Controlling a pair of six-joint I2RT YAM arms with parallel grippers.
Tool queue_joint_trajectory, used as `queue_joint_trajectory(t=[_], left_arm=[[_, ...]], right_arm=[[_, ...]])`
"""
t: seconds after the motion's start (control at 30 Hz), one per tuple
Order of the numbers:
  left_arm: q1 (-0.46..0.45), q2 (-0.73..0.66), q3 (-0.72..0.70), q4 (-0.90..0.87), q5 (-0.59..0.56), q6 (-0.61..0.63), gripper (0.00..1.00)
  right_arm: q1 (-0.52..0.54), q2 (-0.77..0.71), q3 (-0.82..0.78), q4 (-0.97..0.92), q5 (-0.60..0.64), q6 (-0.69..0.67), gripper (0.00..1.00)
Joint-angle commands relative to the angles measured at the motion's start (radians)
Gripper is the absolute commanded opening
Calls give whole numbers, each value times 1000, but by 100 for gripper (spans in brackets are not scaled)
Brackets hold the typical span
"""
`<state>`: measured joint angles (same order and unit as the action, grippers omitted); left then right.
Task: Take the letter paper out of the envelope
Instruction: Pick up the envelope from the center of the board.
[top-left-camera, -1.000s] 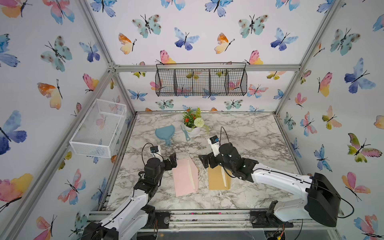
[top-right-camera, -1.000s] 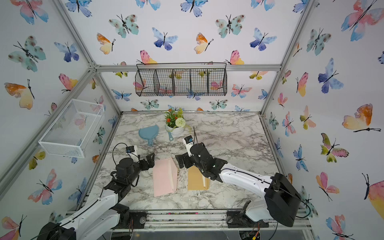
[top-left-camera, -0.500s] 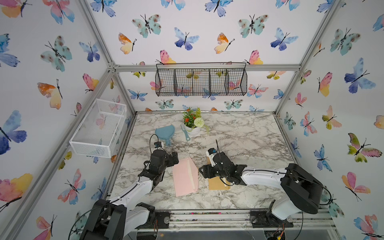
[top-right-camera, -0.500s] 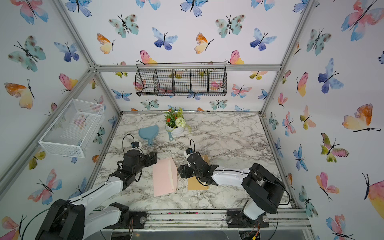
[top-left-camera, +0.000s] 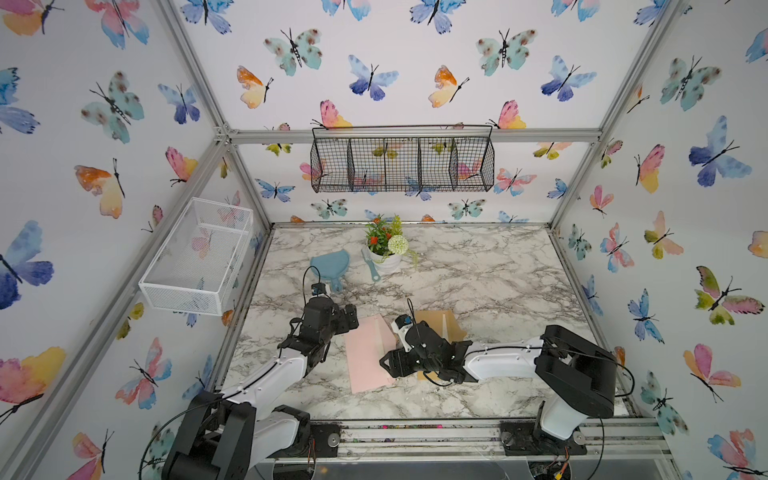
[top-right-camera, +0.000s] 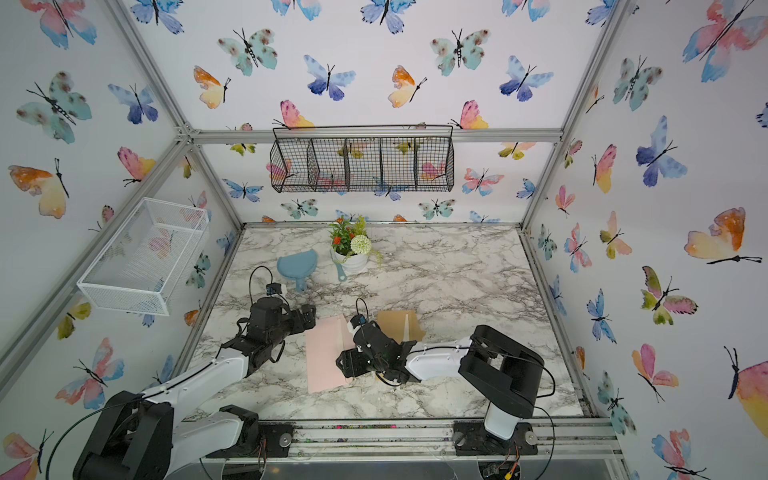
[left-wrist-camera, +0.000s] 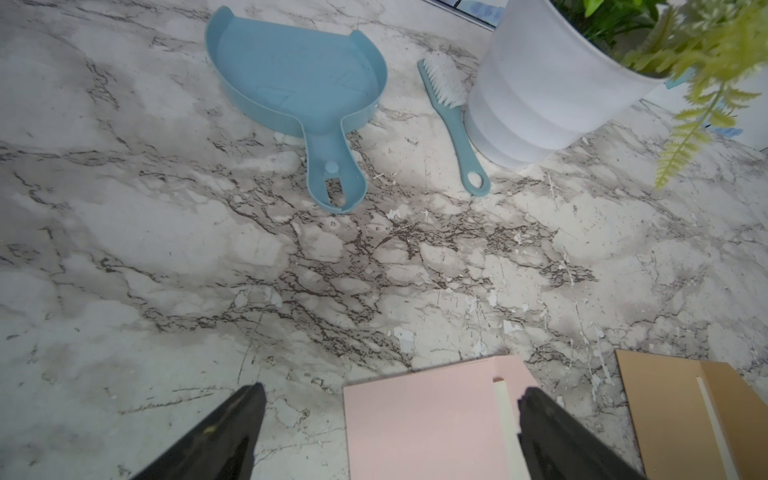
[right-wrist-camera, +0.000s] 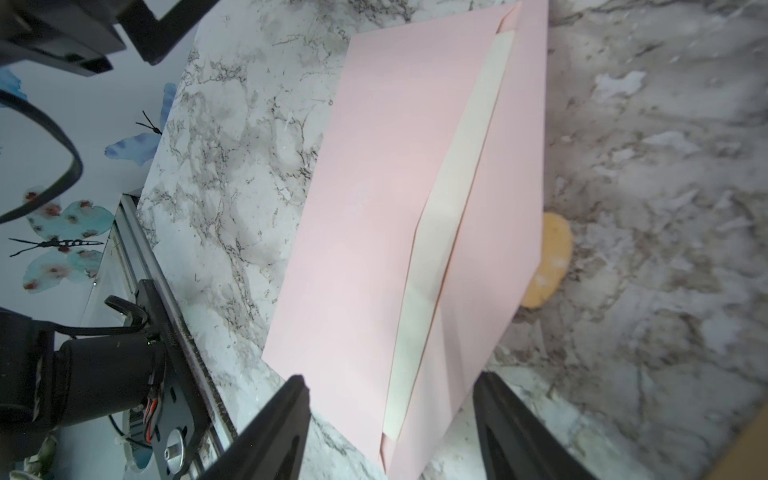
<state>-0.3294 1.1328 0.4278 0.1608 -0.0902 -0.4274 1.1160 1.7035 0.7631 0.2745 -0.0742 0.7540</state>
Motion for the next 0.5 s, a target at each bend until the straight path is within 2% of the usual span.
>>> queue_joint_trajectory(t=[0.0, 0.13, 0.2, 0.27, 0.4, 0.47], left_arm=[[-1, -35, -15, 2, -17, 9, 98], [-2, -38, -15, 0, -11, 10, 98], [-2, -33, -13, -1, -5, 10, 98], [-1, -31, -11, -1, -2, 11, 98], [-2, -37, -16, 2, 19, 22, 98], [-2, -50, -23, 13, 53, 26, 98]], right_arm=[[-2, 8, -27, 5, 74, 23, 57], [-2, 34, -27, 49, 54, 5, 52], [-2, 55, -11, 66, 37, -1, 46], [-2, 71, -5, 98, 23, 1, 35], [-2, 84, 9, 108, 19, -3, 5], [-2, 64, 12, 80, 51, -16, 1]])
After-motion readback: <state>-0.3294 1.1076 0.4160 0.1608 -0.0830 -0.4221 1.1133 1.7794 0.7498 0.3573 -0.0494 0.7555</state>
